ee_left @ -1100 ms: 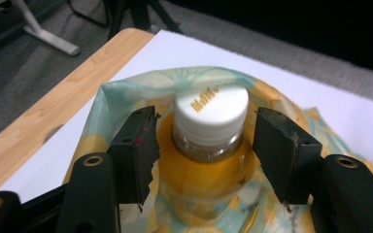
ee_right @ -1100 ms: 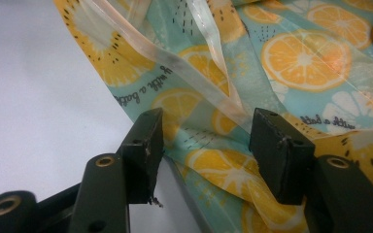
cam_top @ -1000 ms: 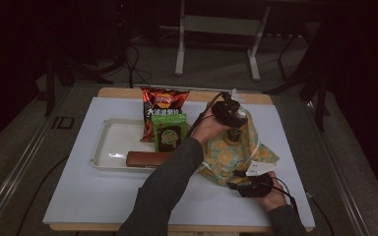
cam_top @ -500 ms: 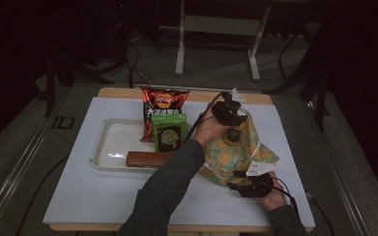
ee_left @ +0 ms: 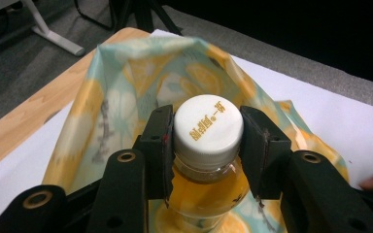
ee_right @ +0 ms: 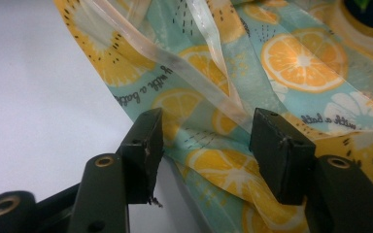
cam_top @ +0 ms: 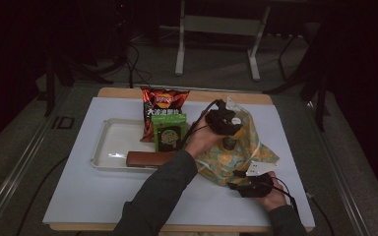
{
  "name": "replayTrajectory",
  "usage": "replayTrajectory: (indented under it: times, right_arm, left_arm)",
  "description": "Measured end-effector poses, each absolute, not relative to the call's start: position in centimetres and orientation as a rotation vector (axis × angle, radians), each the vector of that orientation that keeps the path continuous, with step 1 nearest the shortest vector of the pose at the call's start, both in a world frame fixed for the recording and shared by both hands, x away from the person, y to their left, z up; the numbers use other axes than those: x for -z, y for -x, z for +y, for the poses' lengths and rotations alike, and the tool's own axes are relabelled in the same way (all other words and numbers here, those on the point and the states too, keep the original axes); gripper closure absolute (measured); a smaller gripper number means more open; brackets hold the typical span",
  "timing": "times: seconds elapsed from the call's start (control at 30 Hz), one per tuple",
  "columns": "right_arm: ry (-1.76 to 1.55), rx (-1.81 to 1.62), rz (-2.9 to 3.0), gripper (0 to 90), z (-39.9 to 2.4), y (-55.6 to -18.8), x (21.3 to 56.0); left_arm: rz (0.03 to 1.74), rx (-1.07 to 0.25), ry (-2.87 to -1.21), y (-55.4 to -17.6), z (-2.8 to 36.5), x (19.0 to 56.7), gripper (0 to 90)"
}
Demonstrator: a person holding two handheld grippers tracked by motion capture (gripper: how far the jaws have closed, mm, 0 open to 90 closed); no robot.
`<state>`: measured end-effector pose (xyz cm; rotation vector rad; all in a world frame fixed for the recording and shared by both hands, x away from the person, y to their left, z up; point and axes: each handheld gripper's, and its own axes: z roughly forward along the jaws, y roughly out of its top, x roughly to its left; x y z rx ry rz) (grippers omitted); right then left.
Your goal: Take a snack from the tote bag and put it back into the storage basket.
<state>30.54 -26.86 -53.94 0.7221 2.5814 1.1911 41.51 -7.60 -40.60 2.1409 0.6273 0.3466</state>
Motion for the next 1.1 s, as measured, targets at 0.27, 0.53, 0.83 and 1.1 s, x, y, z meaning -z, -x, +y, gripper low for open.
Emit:
replayTrajectory:
  times: [0.27, 0.53, 0.83, 1.1]
  right_arm:
    - [-0.721, -1.189, 2.581, 45.7, -26.9, -30.5, 53.9]
    - [-0.72, -1.187, 2.582, 45.7, -26.9, -30.5, 53.9]
    - [-0.722, -1.188, 2.581, 45.7, -26.9, -30.5, 53.9]
    - [-0.722, -1.187, 2.58, 45.8, -26.8, -30.5, 53.9]
  left_arm:
    - [0.633, -0.359, -2.094, -39.8, -6.2, 40.2, 58.3]
    - [0.649, -0.342, -2.078, -38.2, -5.2, 39.8, 58.3]
    - [0.696, -0.328, -2.078, -37.0, -4.4, 41.0, 58.3]
    - [0.75, -0.386, -2.079, -35.9, -5.1, 41.0, 58.2]
